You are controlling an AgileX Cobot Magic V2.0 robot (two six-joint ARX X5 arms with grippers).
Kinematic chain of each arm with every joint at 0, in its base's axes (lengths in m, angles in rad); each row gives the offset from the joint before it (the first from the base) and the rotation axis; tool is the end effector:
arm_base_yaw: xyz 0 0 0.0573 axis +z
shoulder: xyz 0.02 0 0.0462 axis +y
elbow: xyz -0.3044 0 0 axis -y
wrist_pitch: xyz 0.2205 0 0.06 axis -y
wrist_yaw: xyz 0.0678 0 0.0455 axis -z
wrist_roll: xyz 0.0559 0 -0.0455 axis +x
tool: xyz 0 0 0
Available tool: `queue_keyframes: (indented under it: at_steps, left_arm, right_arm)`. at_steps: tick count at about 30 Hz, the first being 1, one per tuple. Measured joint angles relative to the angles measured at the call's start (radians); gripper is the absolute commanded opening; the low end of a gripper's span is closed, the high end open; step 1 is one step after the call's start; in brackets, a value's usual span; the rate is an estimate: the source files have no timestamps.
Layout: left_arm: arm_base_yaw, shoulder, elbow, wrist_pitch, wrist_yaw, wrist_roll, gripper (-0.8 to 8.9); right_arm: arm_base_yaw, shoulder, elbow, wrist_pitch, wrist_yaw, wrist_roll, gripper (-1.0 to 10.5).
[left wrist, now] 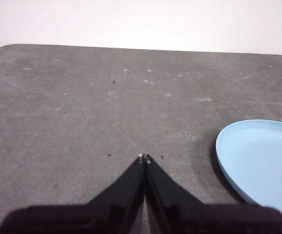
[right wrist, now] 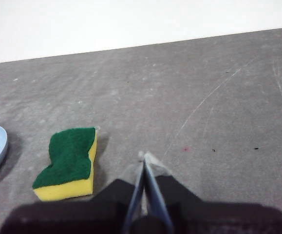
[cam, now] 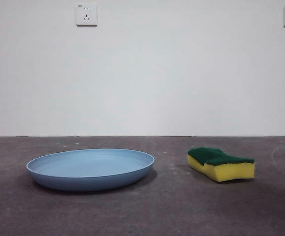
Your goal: Pick up the plate,pick up the cloth,clean the plate with the cloth
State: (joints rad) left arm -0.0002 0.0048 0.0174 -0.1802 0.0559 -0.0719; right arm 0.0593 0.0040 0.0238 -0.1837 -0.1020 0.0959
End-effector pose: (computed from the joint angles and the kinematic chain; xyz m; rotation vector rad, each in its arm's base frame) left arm 0.0572 -0.0031 0.1471 -0.0764 0.1695 -0.0499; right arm 0.0562 0.0090 0.1489 0.0990 0.1716 0.1530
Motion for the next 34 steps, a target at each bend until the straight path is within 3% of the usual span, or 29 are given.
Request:
queue_keyframes:
  at_steps: [4,11,16,22,30,34]
  left_arm:
    - [0.000,0.000,0.000,0.003,0.004,-0.004,-0.05]
    - [0.000,0.003,0.011,-0.002,0.032,-0.086,-0.06]
    - [0.000,0.058,0.100,-0.053,0.050,-0.109,-0.06]
    - [0.000,0.180,0.242,-0.081,0.097,-0.114,-0.06]
    - [0.000,0.406,0.472,-0.153,0.209,-0.107,-0.06]
    - [0.000,0.531,0.568,-0.201,0.303,-0.082,-0.06]
  right_arm:
    - [0.000,0.000,0.000,0.000,-0.001,0.025,0.0]
    - [0.000,0.020,0.015,-0.008,-0.002,0.177,-0.1]
    - [0.000,0.111,0.113,-0.012,-0.003,0.219,-0.1]
    - [0.000,0.307,0.301,-0.058,-0.013,0.227,-0.1]
    - [0.000,0.608,0.580,-0.137,-0.211,0.195,-0.1]
    - [0.000,0.740,0.695,-0.230,-0.266,0.144,-0.1]
